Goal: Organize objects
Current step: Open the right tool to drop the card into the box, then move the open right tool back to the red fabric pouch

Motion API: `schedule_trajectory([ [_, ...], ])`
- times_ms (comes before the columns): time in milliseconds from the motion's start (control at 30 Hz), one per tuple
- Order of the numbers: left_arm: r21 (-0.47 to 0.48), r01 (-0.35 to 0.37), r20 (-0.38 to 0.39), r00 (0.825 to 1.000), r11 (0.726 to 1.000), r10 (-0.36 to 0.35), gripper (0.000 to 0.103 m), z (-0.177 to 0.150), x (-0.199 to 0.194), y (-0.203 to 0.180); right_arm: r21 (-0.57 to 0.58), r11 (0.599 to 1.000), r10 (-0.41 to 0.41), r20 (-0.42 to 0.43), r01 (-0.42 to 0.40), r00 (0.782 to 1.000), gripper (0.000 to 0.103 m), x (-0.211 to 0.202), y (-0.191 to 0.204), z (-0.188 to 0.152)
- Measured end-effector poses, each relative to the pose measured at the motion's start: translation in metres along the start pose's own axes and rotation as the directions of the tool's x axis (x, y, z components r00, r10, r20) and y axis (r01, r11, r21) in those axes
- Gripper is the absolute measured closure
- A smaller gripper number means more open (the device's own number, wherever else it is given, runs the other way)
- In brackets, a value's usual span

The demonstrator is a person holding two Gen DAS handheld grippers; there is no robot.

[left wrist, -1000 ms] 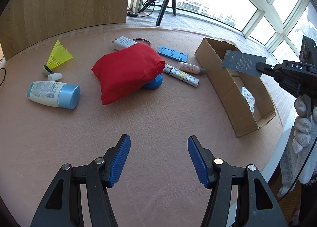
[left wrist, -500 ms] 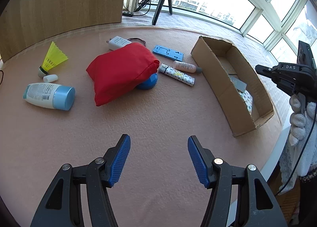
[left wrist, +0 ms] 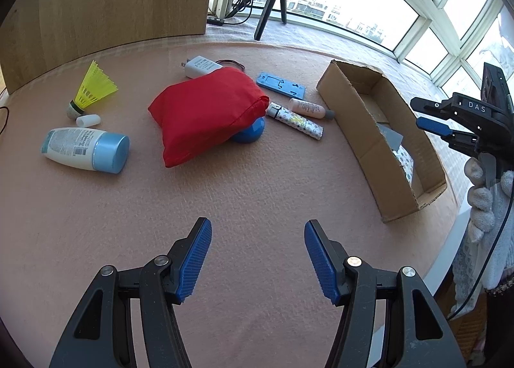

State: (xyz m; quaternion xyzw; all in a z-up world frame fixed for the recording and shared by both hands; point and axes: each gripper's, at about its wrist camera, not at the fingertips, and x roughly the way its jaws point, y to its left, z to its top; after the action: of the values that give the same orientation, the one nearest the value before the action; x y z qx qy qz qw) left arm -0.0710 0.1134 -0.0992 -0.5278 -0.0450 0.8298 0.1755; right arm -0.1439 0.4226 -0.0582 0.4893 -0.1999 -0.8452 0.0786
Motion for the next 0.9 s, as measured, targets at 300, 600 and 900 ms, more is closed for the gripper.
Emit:
schedule_trajectory([
  [300,-0.035,-0.015,0.012,1.0,0.999,0.015,0.039,-0.003,-0.007,0.016,-0.196,0.98,0.013,-0.048,-0.022,0.999,0.059,0.024,0.063,0.0],
  [600,-0.098,-0.053,0.03,0.998,0.994,0.056,0.039,-0.011,-0.021,0.048,-0.315,0.949,0.002,-0.081,-0.027,0.997,0.059,0.063,0.117,0.002],
  [900,-0.153,-0.082,0.03,0.996,0.985,0.087,0.039,-0.023,-0.031,0.079,-0.253,0.96,0.073,-0.193,-0.121,0.979,0.059,0.117,0.151,0.014],
])
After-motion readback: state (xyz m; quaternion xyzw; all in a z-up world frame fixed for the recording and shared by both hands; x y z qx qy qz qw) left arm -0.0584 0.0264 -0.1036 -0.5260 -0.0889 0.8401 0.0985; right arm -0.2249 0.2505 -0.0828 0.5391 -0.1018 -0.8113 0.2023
